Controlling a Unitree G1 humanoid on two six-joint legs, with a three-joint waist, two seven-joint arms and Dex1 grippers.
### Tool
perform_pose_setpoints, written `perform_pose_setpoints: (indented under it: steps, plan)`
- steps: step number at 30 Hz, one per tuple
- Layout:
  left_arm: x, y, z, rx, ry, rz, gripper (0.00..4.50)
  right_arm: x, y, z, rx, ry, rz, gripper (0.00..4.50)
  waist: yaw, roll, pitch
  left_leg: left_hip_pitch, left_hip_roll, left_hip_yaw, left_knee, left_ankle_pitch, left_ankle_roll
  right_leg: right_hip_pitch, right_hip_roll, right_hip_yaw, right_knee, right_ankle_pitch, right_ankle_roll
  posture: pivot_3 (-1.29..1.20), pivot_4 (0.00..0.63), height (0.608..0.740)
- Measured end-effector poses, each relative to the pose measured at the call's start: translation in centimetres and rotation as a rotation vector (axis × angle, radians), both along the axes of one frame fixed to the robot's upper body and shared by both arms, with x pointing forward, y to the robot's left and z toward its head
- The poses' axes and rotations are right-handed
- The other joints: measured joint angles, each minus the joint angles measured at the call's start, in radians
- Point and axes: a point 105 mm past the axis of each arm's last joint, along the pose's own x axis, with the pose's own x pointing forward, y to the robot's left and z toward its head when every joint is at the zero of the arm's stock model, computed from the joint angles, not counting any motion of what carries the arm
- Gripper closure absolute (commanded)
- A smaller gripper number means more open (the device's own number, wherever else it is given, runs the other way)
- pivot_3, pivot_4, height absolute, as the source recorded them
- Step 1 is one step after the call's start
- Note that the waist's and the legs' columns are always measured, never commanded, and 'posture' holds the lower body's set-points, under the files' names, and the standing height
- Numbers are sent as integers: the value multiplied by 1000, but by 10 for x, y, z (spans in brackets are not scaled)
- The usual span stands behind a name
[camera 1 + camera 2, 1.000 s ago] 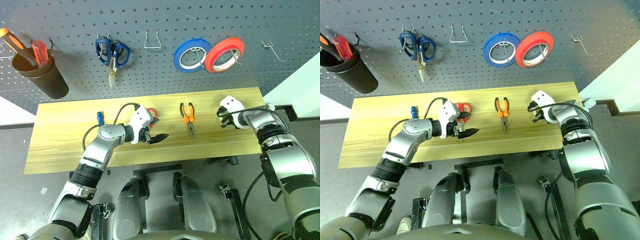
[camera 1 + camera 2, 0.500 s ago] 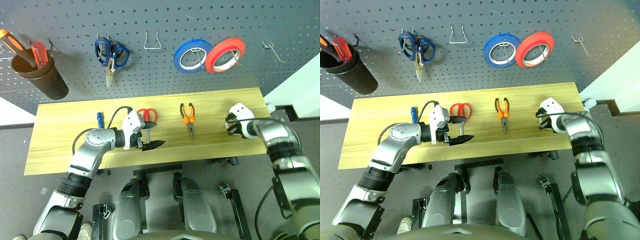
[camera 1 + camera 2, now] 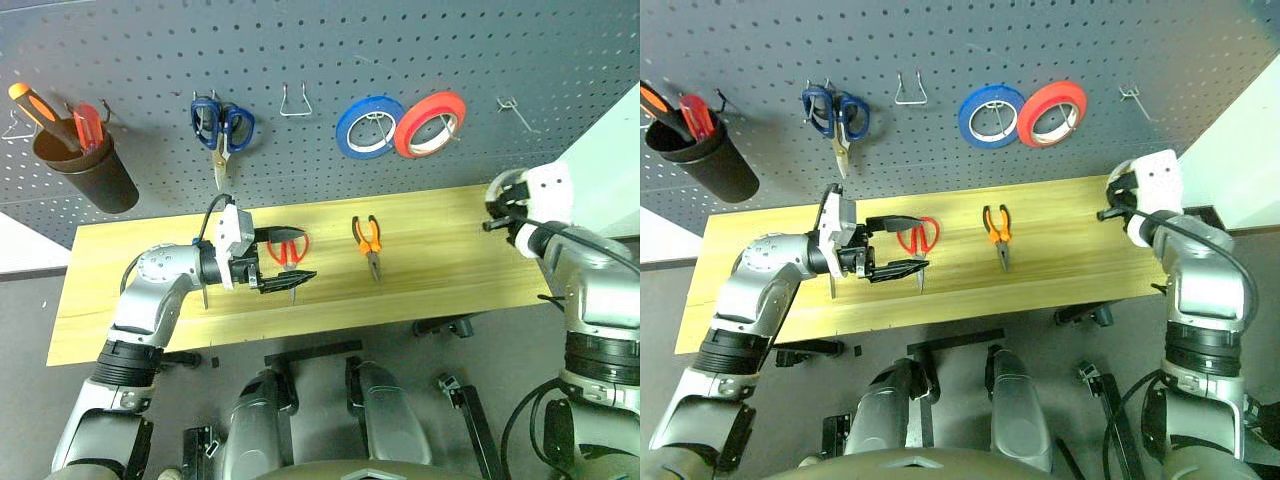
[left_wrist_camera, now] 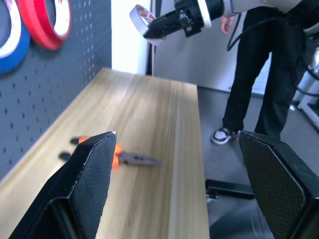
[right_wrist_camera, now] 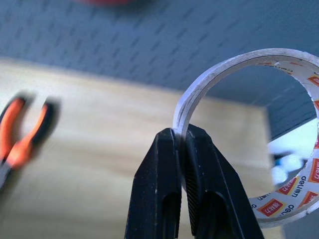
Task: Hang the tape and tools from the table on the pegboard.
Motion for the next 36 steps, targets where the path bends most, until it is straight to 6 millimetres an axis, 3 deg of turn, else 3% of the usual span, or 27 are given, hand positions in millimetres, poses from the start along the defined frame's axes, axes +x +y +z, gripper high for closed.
perform_pose_setpoints:
  steps: [12, 17, 27, 33, 36]
  plan:
    - [9, 1, 4, -20, -50, 28, 404, 26, 7, 50, 3, -204, 80, 4422, -40, 1, -46, 7, -2, 1, 1, 2, 2, 7, 1, 0, 2, -1, 2, -230, 98, 730]
    - [13, 3, 4, -20, -59, 58, 404, 41, 9, 46, 8, -183, 102, 4422, -42, 0, -55, 15, -2, 2, -1, 1, 3, 14, 1, 1, 2, -2, 3, -198, 96, 730]
    - [16, 12, 3, -24, -61, 109, 404, 68, 17, 21, -3, -116, 135, 4422, -39, 1, -57, 17, -2, 3, 0, 1, 3, 15, 0, 2, 3, -2, 4, -167, 110, 730]
    - [16, 14, 0, -21, -48, 125, 404, 94, 28, 27, -13, -138, 124, 4422, -40, 1, -57, 18, -3, 4, 0, 2, 3, 16, 0, 3, 5, -3, 4, -155, 116, 730]
    - [17, 16, -1, -11, -47, 137, 404, 100, 30, 27, -49, -136, 120, 3611, -37, 1, -57, 18, -3, 5, 1, 2, 3, 16, 0, 3, 5, -3, 5, -148, 116, 730]
